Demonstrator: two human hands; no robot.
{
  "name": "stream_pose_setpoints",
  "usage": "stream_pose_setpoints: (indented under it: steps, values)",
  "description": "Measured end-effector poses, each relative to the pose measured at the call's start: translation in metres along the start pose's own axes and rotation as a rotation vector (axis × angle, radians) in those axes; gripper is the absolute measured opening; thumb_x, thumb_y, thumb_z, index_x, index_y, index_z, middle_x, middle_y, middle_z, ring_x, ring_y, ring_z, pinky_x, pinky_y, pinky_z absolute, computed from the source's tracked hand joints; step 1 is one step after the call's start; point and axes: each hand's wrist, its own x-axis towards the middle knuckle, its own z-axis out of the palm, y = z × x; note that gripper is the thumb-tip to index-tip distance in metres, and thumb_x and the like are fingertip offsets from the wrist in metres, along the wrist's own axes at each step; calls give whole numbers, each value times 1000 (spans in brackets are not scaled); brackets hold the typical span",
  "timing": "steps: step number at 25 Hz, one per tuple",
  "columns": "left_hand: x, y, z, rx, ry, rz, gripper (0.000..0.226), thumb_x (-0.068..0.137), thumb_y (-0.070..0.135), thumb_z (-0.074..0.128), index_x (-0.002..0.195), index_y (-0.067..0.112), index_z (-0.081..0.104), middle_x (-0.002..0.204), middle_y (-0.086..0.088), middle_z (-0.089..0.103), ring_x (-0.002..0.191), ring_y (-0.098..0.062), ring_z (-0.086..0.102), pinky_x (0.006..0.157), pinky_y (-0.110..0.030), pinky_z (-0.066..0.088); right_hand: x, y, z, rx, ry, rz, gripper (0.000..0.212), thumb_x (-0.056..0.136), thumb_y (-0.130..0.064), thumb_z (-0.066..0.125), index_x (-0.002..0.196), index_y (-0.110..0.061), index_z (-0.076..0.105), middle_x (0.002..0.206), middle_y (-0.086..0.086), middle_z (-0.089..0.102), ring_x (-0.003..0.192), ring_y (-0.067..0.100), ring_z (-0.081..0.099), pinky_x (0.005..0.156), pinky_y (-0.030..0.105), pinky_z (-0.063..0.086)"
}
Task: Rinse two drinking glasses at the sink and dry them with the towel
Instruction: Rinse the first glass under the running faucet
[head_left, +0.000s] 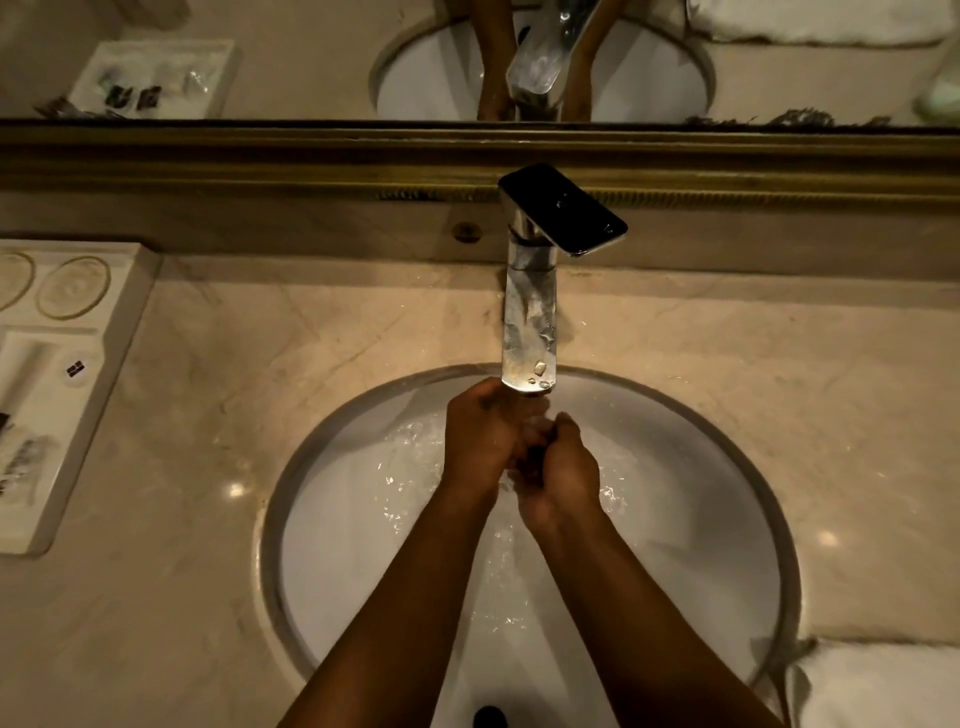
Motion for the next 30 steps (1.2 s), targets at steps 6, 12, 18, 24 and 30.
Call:
stream_pose_setpoints:
  steps: [6,12,18,24,30]
  values:
    - [4,-3,-14,-124,-364,77,20,99,14,58,103,13,77,107,-13,78,96,-25,72,89,-28,57,7,-7,-11,187,0,126,36,101,-22,48,65,-19,49,43,-4,47,33,7,44,46,21,41]
    - [1,-20,-14,22,-248,67,27,103,27,52,109,11,73,99,-9,79,89,-19,76,78,-26,59,6,-1,-12,-24,47,2,35,103,-27,46,69,-17,50,48,1,51,40,14,48,47,27,37]
    - [8,0,-9,247,-199,-191,25,100,30,56,100,14,75,97,-14,78,83,-35,77,68,-46,65,-4,-8,-6,-352,169,-201,39,103,-31,48,76,-10,66,68,8,71,57,17,67,53,25,48]
    - [-5,-27,-14,287,-23,367,44,75,34,88,111,41,63,106,12,73,97,0,70,84,-20,57,15,-20,-1,-57,-147,268,30,102,-26,50,107,-3,70,82,14,78,81,27,72,71,38,58]
    - [11,-16,-19,749,-405,378,58,63,54,87,110,32,63,99,16,70,90,3,66,79,-18,52,23,2,-23,220,-210,382,20,95,-16,50,107,-10,65,82,13,76,83,23,71,69,31,60]
